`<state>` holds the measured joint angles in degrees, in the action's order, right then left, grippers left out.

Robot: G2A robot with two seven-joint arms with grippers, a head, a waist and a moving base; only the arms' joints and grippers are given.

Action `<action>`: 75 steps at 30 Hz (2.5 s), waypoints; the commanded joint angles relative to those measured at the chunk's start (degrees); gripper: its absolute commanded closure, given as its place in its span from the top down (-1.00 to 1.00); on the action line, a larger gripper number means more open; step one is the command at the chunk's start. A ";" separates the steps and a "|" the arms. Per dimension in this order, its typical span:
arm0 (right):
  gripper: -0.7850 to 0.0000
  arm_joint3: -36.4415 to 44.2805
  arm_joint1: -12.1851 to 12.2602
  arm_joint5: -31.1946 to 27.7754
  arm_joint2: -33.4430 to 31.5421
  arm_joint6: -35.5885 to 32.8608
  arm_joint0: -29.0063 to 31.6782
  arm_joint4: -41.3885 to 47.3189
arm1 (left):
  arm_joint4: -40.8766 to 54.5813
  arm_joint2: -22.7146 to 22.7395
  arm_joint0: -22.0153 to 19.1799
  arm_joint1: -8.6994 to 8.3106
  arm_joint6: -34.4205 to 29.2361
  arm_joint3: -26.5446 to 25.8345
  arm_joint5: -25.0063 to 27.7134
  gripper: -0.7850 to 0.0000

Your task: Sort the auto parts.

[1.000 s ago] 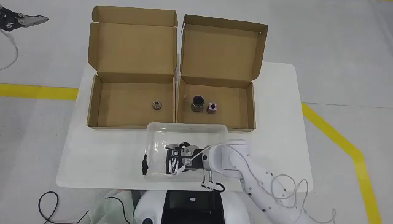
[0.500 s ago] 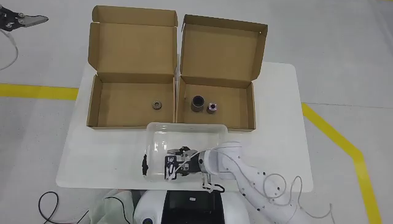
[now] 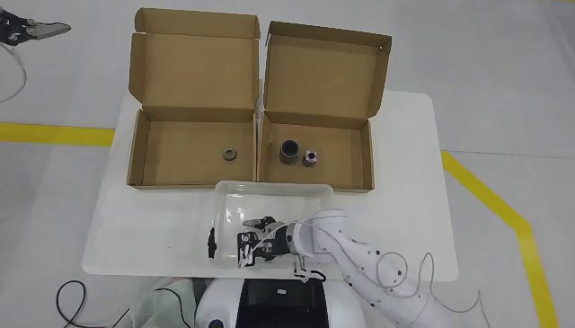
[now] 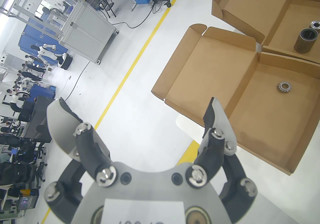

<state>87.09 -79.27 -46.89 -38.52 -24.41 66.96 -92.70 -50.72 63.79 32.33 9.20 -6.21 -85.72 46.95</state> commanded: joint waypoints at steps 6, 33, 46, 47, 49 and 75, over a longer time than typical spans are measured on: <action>0.01 -2.65 -0.72 0.94 2.08 -0.25 -1.94 -0.03 | 0.00 0.00 0.00 0.00 0.00 0.00 0.00 1.00; -1.00 2.71 1.38 9.46 -4.53 12.98 0.95 -0.96 | 0.00 0.00 0.00 0.00 0.00 0.00 0.00 1.00; -1.00 4.27 3.16 5.82 -11.57 31.70 2.43 5.81 | 0.00 0.00 0.00 0.00 0.00 0.00 0.00 1.00; -1.00 4.58 3.26 5.57 -11.95 32.59 2.40 6.03 | 0.00 0.00 0.00 0.00 0.00 0.00 0.00 1.00; -1.00 5.46 3.45 5.02 -12.59 34.02 2.27 6.41 | 0.00 0.00 0.00 0.00 0.00 0.00 0.00 1.00; -1.00 25.49 5.00 5.71 -21.19 28.70 -0.01 12.44 | 0.00 0.00 0.00 0.00 0.00 0.00 0.00 1.00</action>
<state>112.15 -74.34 -41.09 -59.17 4.65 67.07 -80.66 -50.72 63.79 32.33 9.20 -6.21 -85.72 46.95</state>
